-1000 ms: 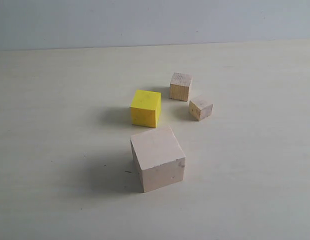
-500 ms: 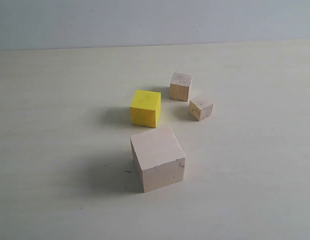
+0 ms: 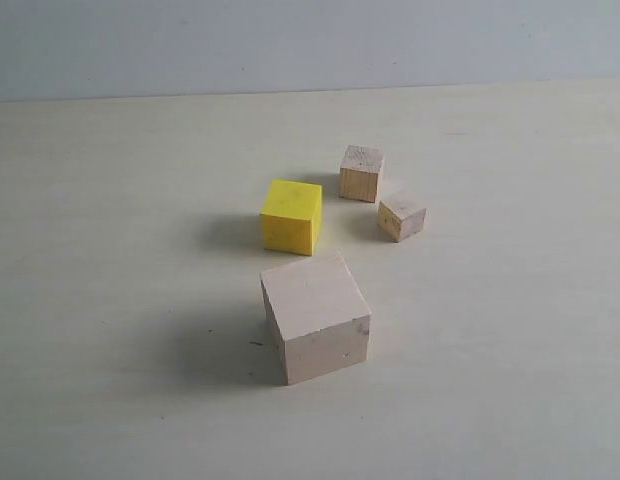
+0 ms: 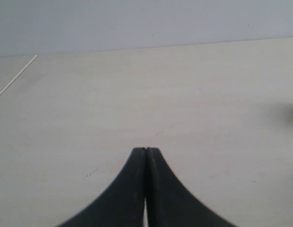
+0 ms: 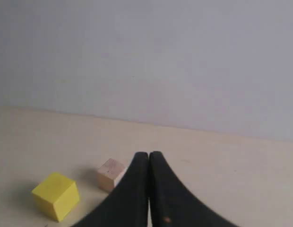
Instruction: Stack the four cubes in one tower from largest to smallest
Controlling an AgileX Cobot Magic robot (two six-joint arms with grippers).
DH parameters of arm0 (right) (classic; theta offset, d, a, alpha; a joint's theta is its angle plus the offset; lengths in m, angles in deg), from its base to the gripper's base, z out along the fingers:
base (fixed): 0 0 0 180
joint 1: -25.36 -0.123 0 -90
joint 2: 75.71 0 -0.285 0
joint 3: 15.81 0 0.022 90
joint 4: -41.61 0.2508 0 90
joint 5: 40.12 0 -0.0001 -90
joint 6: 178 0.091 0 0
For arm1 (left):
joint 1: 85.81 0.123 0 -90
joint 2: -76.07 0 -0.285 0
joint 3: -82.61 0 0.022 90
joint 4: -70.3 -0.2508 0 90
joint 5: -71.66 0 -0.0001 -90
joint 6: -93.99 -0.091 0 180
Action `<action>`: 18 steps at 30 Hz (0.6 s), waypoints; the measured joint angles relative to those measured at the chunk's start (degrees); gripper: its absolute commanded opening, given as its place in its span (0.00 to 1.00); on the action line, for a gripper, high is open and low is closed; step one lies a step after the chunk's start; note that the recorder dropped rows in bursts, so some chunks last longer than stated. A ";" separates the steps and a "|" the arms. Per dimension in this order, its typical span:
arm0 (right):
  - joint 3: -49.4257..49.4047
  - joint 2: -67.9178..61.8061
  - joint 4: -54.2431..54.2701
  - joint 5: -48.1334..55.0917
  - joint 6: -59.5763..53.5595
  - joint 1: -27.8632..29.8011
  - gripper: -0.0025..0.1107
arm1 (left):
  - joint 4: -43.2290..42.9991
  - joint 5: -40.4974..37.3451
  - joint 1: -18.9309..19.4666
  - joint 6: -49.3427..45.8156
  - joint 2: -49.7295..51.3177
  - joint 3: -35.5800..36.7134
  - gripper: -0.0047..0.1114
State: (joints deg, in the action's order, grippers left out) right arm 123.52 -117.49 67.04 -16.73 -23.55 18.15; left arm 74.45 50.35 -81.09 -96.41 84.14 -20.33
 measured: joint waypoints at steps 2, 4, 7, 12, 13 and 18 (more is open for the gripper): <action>0.00 -1.64 3.30 0.44 -3.83 -1.49 0.02 | 0.00 0.00 0.00 0.00 0.00 0.00 0.04; 0.00 -2.79 4.95 0.67 -5.74 -2.54 0.02 | 0.00 0.00 0.00 0.00 0.00 0.00 0.04; 0.00 -4.08 6.10 0.74 -6.76 -3.71 0.02 | -0.44 0.00 0.00 0.00 0.00 0.00 0.04; 0.00 -4.63 7.32 0.74 -7.25 -4.55 0.02 | -0.77 6.43 0.00 0.00 0.00 0.16 0.04; 0.10 -4.63 7.45 0.74 -7.25 -4.55 0.02 | -0.51 9.04 0.00 0.00 0.00 0.16 0.04; 0.10 -4.63 7.83 0.74 -7.25 -4.55 0.02 | 0.35 18.60 0.00 1.28 0.00 0.16 0.04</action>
State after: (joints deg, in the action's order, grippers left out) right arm 123.61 -122.12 74.87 -15.99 -30.80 13.60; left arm 74.80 68.95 -81.09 -95.13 84.14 -20.17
